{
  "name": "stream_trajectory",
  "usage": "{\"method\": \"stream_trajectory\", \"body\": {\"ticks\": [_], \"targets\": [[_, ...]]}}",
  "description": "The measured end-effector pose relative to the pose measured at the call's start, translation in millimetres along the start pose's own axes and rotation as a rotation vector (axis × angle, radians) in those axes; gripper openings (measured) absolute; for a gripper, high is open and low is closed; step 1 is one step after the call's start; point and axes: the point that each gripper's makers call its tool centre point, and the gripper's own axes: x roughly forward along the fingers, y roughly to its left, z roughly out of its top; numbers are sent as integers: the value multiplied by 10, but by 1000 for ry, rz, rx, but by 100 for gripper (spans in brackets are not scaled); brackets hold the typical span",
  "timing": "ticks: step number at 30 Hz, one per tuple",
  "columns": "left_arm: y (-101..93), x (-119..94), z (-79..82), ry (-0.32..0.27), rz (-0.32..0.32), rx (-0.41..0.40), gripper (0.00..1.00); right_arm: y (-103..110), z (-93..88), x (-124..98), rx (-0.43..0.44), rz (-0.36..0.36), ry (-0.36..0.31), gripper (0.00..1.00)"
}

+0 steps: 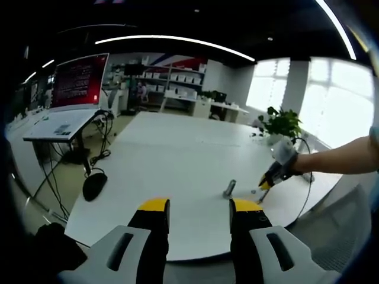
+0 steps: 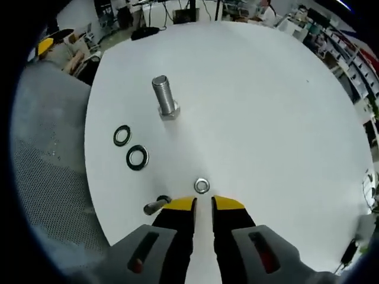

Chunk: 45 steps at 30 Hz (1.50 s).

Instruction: Place the washer onto the threaded stud by aligning its center hole with the stud, sliding it down to the base, and recovering from edge contact or off-axis alignment until the washer reaches the visible bottom stop.

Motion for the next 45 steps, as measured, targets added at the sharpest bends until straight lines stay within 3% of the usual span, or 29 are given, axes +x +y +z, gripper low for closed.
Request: {"method": "stream_trajectory", "body": {"ticks": [10, 16, 31, 45], "targets": [[38, -14, -2, -2, 27, -13, 38, 39, 71, 150, 5, 34, -3, 15], [52, -16, -10, 3, 35, -17, 38, 58, 21, 205, -19, 41, 21, 15], [47, -1, -32, 17, 29, -15, 38, -4, 29, 212, -39, 24, 29, 15], [27, -8, 0, -5, 15, -18, 38, 71, 260, -308, 27, -4, -152, 15]]}}
